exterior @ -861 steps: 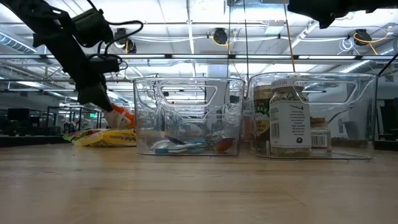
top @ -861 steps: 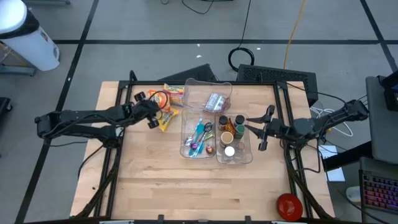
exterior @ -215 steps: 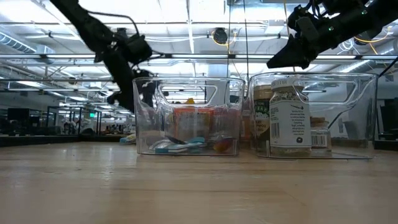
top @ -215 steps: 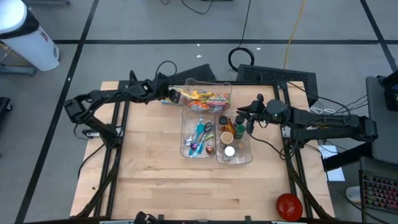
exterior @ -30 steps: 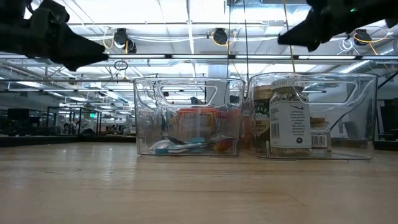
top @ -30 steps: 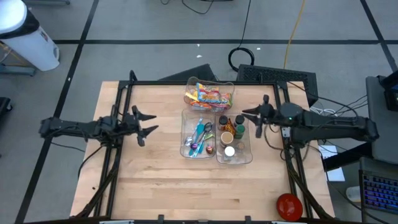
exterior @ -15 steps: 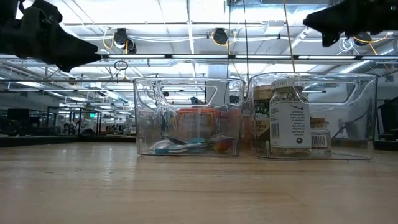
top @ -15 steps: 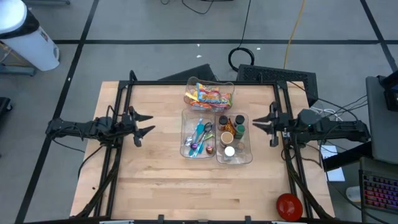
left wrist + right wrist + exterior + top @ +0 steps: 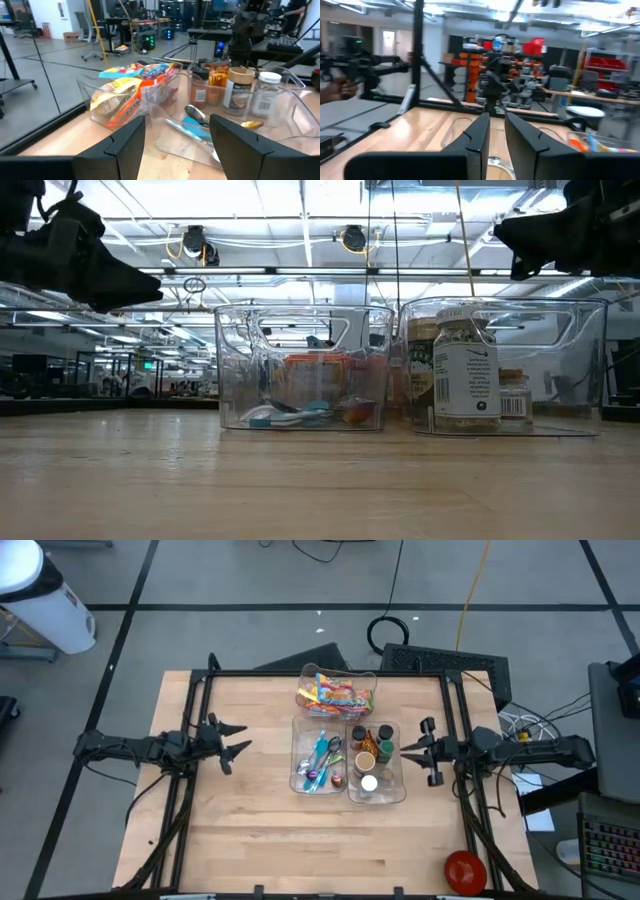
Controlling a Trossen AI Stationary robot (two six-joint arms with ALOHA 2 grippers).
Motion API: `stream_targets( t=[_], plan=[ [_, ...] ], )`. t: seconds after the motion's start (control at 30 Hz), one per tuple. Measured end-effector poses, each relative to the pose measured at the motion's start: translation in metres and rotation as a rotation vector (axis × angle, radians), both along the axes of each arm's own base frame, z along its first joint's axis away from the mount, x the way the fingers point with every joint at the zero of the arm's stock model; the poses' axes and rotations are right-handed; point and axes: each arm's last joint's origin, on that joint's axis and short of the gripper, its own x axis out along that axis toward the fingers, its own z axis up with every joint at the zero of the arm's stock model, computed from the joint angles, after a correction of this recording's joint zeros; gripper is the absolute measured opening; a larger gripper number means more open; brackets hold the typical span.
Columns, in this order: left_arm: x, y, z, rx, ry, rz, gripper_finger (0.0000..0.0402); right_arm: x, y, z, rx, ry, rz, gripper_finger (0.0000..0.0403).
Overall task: Pick & Place Food Item
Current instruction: Return to Home Position
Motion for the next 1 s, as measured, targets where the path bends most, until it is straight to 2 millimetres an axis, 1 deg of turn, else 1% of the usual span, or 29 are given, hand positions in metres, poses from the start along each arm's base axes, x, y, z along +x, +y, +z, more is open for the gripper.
stream_targets(
  t=[0.17,0.27,0.4,0.5,0.73,1.0],
  plan=[
    [0.000,-0.001,0.000,0.004,0.002,-0.028,0.0230,-0.001,0.003,-0.001,-0.019,0.010,0.100,0.0050],
    [0.000,-0.001,0.000,0.004,0.004,-0.039,0.0230,-0.002,0.003,-0.004,-0.016,0.037,0.095,0.0050],
    [0.001,-0.001,-0.001,0.041,0.020,-0.042,0.0230,-0.001,0.003,-0.013,0.057,0.140,0.106,0.0050],
    [0.001,-0.001,-0.001,0.051,0.023,-0.043,0.0230,0.000,0.003,-0.016,0.091,0.181,0.109,0.0050],
    [0.001,-0.001,-0.001,0.137,0.052,-0.049,0.0230,0.000,0.003,-0.017,0.093,0.190,0.108,0.0050],
    [0.001,-0.001,-0.001,0.150,0.057,-0.050,0.0230,0.000,0.003,-0.017,0.093,0.190,0.108,0.0050]
  ],
)
